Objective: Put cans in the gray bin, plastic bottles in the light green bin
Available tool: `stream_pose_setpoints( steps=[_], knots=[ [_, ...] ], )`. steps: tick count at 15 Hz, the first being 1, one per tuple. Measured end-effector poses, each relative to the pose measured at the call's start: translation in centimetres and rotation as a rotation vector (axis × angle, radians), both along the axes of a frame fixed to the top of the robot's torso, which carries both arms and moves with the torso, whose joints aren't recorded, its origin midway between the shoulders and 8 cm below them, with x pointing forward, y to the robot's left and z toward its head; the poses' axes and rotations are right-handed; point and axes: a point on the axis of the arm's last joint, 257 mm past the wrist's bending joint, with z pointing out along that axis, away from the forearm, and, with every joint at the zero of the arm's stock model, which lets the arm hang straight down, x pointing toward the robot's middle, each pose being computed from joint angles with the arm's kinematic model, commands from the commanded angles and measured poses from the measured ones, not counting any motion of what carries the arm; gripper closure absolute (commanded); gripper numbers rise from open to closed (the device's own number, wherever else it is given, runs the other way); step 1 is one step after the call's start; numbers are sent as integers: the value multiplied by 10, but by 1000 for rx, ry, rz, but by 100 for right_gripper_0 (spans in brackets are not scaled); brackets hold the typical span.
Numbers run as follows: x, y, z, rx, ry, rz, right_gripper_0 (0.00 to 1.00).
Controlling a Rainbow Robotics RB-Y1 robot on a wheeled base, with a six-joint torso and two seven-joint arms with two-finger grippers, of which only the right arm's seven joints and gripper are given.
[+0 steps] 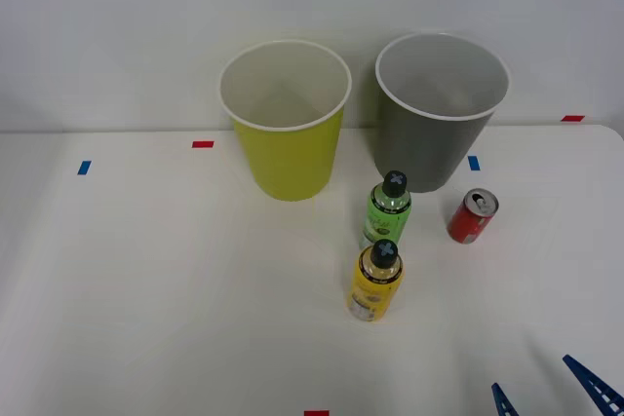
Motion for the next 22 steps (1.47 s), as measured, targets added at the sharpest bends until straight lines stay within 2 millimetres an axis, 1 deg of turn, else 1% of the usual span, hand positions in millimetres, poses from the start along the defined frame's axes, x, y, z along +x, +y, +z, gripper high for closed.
stream_pose_setpoints(
  steps=[22],
  knots=[
    [0, 0, 0, 0, 0, 0, 0]
  ],
)
